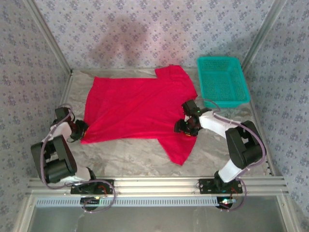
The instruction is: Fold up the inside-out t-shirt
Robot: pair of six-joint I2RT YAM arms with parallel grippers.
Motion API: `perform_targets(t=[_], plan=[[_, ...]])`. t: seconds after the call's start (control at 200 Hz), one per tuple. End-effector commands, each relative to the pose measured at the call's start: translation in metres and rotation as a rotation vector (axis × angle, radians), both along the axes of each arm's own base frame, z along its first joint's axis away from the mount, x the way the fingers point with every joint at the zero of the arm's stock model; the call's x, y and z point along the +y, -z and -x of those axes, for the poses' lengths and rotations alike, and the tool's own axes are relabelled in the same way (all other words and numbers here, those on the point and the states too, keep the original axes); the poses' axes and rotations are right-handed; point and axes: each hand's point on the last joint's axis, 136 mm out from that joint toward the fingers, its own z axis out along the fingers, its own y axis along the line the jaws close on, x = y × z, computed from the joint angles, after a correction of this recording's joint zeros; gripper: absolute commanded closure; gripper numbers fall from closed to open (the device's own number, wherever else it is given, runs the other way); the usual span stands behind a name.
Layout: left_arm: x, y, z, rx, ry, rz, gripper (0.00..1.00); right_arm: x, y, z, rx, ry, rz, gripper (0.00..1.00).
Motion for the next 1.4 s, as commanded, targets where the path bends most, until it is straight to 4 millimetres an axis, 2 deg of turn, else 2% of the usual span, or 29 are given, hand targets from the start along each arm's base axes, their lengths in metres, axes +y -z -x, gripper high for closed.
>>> perform_targets(t=[0.0,0.085,0.14,0.165,0.3,0.405,0.505,0.555,0.725,0.805,0.875,0.924,0.989,1.094,1.174,1.204,1.219,1.239,1.309,1.394], plan=[[-0.01,-0.056,-0.019,-0.117,0.063,-0.167,0.72,0.017,-0.047,-0.014,-0.097,-0.049,-0.028,0.36],[-0.037,-0.078,-0.05,-0.228,0.146,-0.165,0.68,0.03,-0.058,-0.041,-0.154,-0.038,-0.047,0.35],[-0.052,-0.082,-0.073,-0.249,0.195,-0.128,0.66,0.037,-0.059,-0.06,-0.173,-0.033,-0.054,0.35],[-0.057,-0.083,-0.084,-0.253,0.213,-0.109,0.66,0.044,-0.064,-0.075,-0.191,-0.03,-0.061,0.35],[-0.078,-0.061,-0.144,-0.197,0.289,0.007,0.72,0.057,-0.053,-0.127,-0.175,-0.01,-0.066,0.35],[-0.085,-0.043,-0.183,-0.167,0.306,0.069,0.75,0.057,-0.039,-0.166,-0.147,0.026,-0.078,0.36],[-0.08,-0.023,-0.207,-0.122,0.298,0.066,0.75,0.046,-0.019,-0.193,-0.122,0.076,-0.078,0.36],[-0.073,-0.01,-0.214,-0.09,0.286,0.056,0.76,0.038,-0.006,-0.2,-0.091,0.099,-0.074,0.36],[-0.029,0.026,-0.227,-0.011,0.201,0.041,0.77,0.004,0.026,-0.222,-0.034,0.168,-0.065,0.36],[-0.013,0.036,-0.23,0.028,0.183,0.037,0.77,-0.005,0.028,-0.229,-0.022,0.173,-0.069,0.36],[-0.007,0.032,-0.232,0.031,0.192,0.021,0.77,-0.001,0.013,-0.229,-0.02,0.142,-0.106,0.37],[-0.007,0.021,-0.231,0.015,0.197,0.005,0.76,0.006,-0.007,-0.22,-0.023,0.093,-0.118,0.37],[-0.012,-0.001,-0.227,-0.025,0.208,-0.023,0.75,0.014,-0.037,-0.197,-0.055,0.016,-0.097,0.36],[-0.023,-0.043,-0.208,-0.084,0.235,-0.111,0.71,0.009,-0.058,-0.142,-0.09,-0.041,-0.032,0.35],[-0.039,-0.065,-0.183,-0.119,0.266,-0.139,0.69,0.001,-0.047,-0.094,-0.066,-0.038,-0.009,0.35],[-0.049,-0.069,-0.172,-0.128,0.287,-0.139,0.68,-0.002,-0.04,-0.069,-0.049,-0.038,0.0,0.35],[-0.053,-0.071,-0.167,-0.136,0.296,-0.139,0.68,-0.002,-0.04,-0.065,-0.052,-0.039,-0.002,0.35],[-0.059,-0.073,-0.159,-0.139,0.309,-0.138,0.68,-0.004,-0.029,-0.046,-0.023,-0.045,0.008,0.35],[-0.078,-0.068,-0.128,-0.129,0.355,-0.131,0.68,-0.006,-0.016,0.003,0.016,-0.074,0.031,0.35],[-0.091,-0.054,-0.095,-0.105,0.383,-0.096,0.68,-0.005,-0.011,0.049,0.035,-0.104,0.046,0.35]])
